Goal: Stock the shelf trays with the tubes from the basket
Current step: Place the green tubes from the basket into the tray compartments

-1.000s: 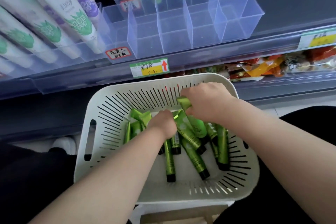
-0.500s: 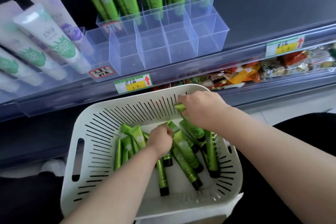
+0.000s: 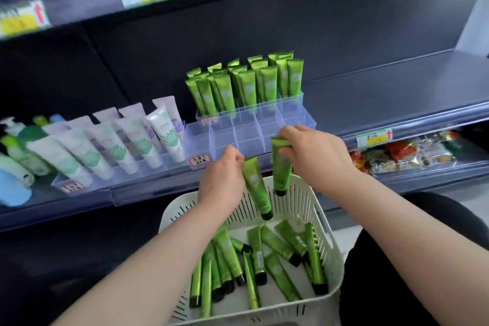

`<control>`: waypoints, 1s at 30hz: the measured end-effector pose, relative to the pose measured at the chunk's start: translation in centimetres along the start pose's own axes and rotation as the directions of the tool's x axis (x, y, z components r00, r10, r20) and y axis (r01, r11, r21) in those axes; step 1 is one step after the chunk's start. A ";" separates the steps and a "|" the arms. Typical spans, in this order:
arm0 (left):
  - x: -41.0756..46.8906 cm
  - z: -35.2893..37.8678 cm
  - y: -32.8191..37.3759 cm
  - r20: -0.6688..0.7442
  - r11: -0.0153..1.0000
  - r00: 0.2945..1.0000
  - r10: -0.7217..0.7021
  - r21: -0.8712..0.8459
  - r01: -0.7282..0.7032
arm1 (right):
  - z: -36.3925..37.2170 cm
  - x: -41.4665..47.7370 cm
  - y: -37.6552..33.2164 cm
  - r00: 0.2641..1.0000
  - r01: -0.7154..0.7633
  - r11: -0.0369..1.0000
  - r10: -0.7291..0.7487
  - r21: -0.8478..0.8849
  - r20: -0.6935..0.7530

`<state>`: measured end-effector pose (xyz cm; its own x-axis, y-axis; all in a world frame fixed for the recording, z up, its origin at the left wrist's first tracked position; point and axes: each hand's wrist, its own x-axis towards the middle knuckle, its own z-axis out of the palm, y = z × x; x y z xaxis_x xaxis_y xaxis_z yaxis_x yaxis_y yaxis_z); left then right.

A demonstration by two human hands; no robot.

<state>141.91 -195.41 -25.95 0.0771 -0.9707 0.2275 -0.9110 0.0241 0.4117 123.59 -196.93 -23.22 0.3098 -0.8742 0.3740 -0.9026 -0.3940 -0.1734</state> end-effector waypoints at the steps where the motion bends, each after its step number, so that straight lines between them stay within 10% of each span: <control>1: 0.7 -1.1 1.0 -0.047 1.000 0.999 0.016 0.003 -0.016 | -1.1 0.6 0.2 0.999 -0.008 1.000 0.008 -0.007 -0.054; 12: 12.7 -3.8 8.5 -0.240 0.965 0.967 -0.087 -0.262 0.022 | -5.2 8.4 6.0 0.938 -0.143 0.989 0.149 0.045 -0.314; 30: 22.4 1.6 11.3 -0.065 1.000 0.998 -0.004 0.007 0.004 | -2.0 16.2 10.3 0.961 -0.111 0.971 0.160 0.213 -0.227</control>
<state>132.65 -217.23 -17.64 0.1065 -0.9533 0.2826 -0.9136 0.0183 0.4062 118.66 -214.55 -17.12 0.0856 -0.8386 0.5380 -0.8471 -0.3456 -0.4038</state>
